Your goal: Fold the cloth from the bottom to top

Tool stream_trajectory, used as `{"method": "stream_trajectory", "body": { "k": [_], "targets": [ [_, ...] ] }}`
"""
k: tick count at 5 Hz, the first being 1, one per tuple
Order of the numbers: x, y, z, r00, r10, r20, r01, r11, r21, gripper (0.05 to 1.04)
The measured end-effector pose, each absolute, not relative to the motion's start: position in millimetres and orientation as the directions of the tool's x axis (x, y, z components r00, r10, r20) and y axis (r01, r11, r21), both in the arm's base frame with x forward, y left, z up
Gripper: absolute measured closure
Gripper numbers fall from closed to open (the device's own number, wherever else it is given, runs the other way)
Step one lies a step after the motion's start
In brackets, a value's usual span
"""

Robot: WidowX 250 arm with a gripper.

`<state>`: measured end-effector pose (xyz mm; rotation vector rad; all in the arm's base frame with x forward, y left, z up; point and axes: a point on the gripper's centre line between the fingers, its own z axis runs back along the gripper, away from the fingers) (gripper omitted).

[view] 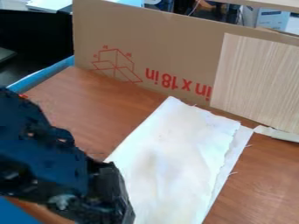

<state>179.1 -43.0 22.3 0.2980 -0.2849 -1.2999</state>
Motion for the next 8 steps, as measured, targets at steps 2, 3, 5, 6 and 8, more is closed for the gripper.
{"method": "stream_trajectory", "body": {
  "k": [2, 3, 5, 6, 8],
  "targets": [
    [185.0, -45.3, 11.6, 0.250, -0.968, 0.018, 0.907, 0.241, 0.347, 0.084],
    [188.1, -44.9, 6.4, 0.263, -0.965, 0.002, 0.908, 0.249, 0.338, 0.083],
    [198.4, -47.1, 3.6, 0.289, -0.957, -0.002, 0.897, 0.271, 0.350, 0.083],
    [198.2, -45.8, 2.1, 0.302, -0.953, -0.015, 0.897, 0.279, 0.343, 0.083],
    [198.5, -44.5, -2.0, 0.380, -0.924, -0.043, 0.879, 0.347, 0.326, 0.378]
  ]
}}
